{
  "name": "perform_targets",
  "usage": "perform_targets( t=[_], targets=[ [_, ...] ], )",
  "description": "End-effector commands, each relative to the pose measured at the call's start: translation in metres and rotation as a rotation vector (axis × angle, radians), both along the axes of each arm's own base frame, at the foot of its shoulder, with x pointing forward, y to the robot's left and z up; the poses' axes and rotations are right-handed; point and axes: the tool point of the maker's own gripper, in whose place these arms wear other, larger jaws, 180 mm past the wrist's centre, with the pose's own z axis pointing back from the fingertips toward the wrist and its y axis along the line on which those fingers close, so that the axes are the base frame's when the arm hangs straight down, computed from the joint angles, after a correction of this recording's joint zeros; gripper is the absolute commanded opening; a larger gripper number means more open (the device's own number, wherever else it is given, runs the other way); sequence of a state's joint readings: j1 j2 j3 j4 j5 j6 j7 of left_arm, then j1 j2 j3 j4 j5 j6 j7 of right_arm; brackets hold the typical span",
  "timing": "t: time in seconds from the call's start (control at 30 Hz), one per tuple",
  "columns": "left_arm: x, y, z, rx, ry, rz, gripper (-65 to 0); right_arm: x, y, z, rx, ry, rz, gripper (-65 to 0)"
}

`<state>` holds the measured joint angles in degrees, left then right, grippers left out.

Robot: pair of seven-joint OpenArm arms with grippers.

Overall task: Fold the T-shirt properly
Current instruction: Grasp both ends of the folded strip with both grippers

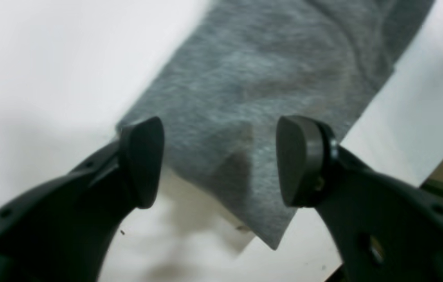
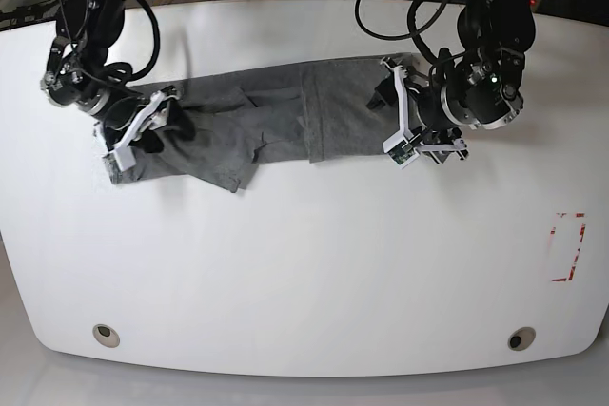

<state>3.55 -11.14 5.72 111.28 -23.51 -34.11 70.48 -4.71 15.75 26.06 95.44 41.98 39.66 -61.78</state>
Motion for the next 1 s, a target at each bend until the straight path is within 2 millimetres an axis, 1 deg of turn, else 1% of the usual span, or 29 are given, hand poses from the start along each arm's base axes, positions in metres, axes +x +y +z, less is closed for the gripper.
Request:
perform_targets(
  t=[0.0,0.03,0.07,0.13,0.17,0.3,0.43,0.5,0.6,0.7,0.77,0.83,0.9,0.97],
  targets=[
    [0.006,0.001,0.009,-0.01,-0.036,0.001,-29.0,0.016,-0.022,0.019,0.005,-0.07,-0.052,-24.1],
    [0.006,0.001,0.007,-0.01,-0.029,0.003,-31.4,0.017,-0.035,0.017,-0.003,-0.059,-0.077,-23.9],
    [0.004,0.002,0.003,-0.007,-0.016,0.007,-34.4,0.023,-0.052,0.017,-0.005,-0.049,-0.103,-23.6],
    [0.0,0.005,-0.005,-0.001,0.01,0.011,-37.9,0.03,-0.07,0.013,-0.002,-0.022,-0.134,-21.4],
    [-0.001,0.007,-0.009,0.002,0.026,0.014,-39.2,0.033,-0.081,0.01,0.006,-0.002,-0.159,-19.0],
    [-0.006,0.016,-0.028,0.021,0.087,0.027,-39.3,0.042,-0.12,0.004,0.052,0.032,-0.261,-13.6],
    [-0.009,0.021,-0.042,0.027,0.137,0.041,-39.3,0.048,-0.144,0.008,0.059,0.045,-0.302,-12.7],
    [-0.011,0.023,-0.048,0.029,0.158,0.047,-39.3,0.048,-0.149,0.004,0.07,0.056,-0.317,-12.7],
    [0.0,0.025,-0.047,0.03,0.153,0.056,-39.3,0.044,-0.151,-0.007,0.092,0.088,-0.333,-12.7],
    [0.01,0.031,-0.048,0.039,0.156,0.067,-39.3,0.04,-0.147,-0.014,0.105,0.102,-0.335,-13.0],
    [0.019,0.033,-0.046,0.038,0.147,0.074,-39.3,0.037,-0.139,-0.021,0.123,0.116,-0.33,-13.0],
    [0.026,0.04,-0.043,0.046,0.128,0.079,-39.3,0.03,-0.128,-0.033,0.144,0.139,-0.325,-13.0],
    [0.028,0.043,-0.042,0.046,0.116,0.079,-39.3,0.026,-0.12,-0.04,0.161,0.155,-0.321,-13.2],
    [0.032,0.042,-0.039,0.034,0.099,0.08,-39.3,0.024,-0.103,-0.049,0.195,0.169,-0.312,-13.2]
  ],
)
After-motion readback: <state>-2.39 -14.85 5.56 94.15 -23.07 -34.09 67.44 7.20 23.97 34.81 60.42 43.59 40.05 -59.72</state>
